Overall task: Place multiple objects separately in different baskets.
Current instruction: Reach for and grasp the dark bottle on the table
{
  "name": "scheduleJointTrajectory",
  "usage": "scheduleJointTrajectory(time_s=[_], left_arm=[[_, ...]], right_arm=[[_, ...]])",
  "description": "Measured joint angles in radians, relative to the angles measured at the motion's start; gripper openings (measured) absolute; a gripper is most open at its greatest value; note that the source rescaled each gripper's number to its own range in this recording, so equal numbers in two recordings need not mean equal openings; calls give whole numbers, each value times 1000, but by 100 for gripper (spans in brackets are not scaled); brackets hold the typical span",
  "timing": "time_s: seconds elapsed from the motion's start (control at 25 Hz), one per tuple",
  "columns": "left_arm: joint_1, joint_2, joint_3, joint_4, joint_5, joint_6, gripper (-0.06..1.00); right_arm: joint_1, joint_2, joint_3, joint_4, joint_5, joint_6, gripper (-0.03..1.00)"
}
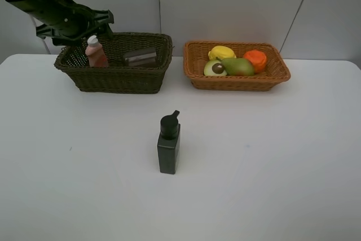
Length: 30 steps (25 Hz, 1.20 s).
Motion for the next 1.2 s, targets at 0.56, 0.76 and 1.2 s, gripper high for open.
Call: scheduleJointTrajectory(time_s=[0.56,0.76,1.2], left_arm=[[-205,-8,0,164,166,3,100],[-301,-46,0,180,226,4,100],[-402,-75,-36,-28,356,4,100]], right_arm=[[0,0,0,0,0,0,100],[0,0,0,0,0,0,100],[0,0,0,0,0,0,100]])
